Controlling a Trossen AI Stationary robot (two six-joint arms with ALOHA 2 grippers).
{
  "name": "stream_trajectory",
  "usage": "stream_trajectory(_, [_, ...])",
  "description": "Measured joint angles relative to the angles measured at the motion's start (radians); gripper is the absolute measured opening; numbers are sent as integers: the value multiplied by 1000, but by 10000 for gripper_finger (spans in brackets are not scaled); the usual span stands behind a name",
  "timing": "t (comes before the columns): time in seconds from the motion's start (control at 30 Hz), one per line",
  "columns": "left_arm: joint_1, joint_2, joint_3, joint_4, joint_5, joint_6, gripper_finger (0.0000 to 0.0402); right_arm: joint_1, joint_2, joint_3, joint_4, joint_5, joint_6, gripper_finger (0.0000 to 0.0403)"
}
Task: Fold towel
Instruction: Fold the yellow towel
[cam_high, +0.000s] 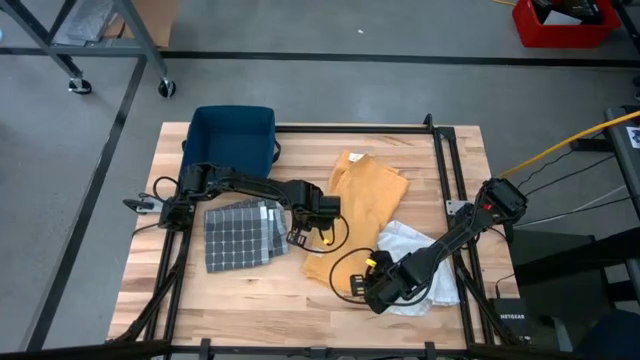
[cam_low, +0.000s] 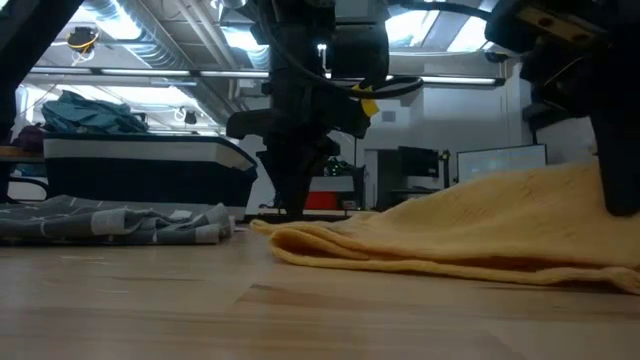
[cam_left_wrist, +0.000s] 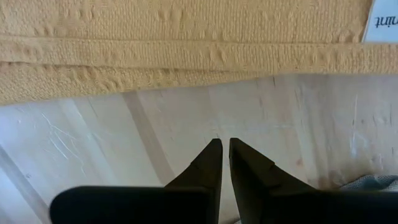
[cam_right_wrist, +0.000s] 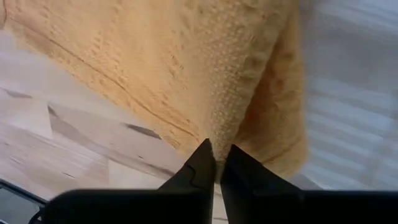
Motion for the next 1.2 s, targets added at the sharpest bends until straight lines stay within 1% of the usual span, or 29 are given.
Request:
stream_trajectory(0.2, [0,0,0,1,0,12,24,-7,29,0,44,4,-59,39])
stream_trajectory(0.43, [0,0,0,0,0,-21,30,-7,38,0,69,-15,-97,42])
stream_trajectory(0.5, [1,0,0,-12,0,18,31,-8,38,0,90,-26,-130,42])
stream_trajectory(0.63, [2,0,0,-6,0,162,31,-16,38,-1,100,-69,-159,50])
stream_trajectory(0.73, [2,0,0,59,0,221,31,-27,38,-1,100,-122,-186,77])
stream_trajectory(0.8, [2,0,0,104,-1,249,31,-36,38,-1,101,-158,-209,105])
stream_trajectory(0.87, [2,0,0,137,-15,273,31,-42,38,-1,100,-170,-216,137])
stream_trajectory(0.9, [2,0,0,149,-35,284,31,-47,38,-1,100,-171,-218,153])
stream_trajectory(0.97, [2,1,0,180,-113,301,31,-55,38,-1,100,-170,-231,184])
stream_trajectory(1.0, [5,1,0,192,-157,297,31,-62,38,-1,100,-171,-233,197])
stream_trajectory(1.07, [17,1,0,235,-214,265,31,-69,38,-1,104,-174,-232,217])
stream_trajectory(1.2, [73,1,0,388,-209,170,23,-76,38,-1,153,-177,-234,231])
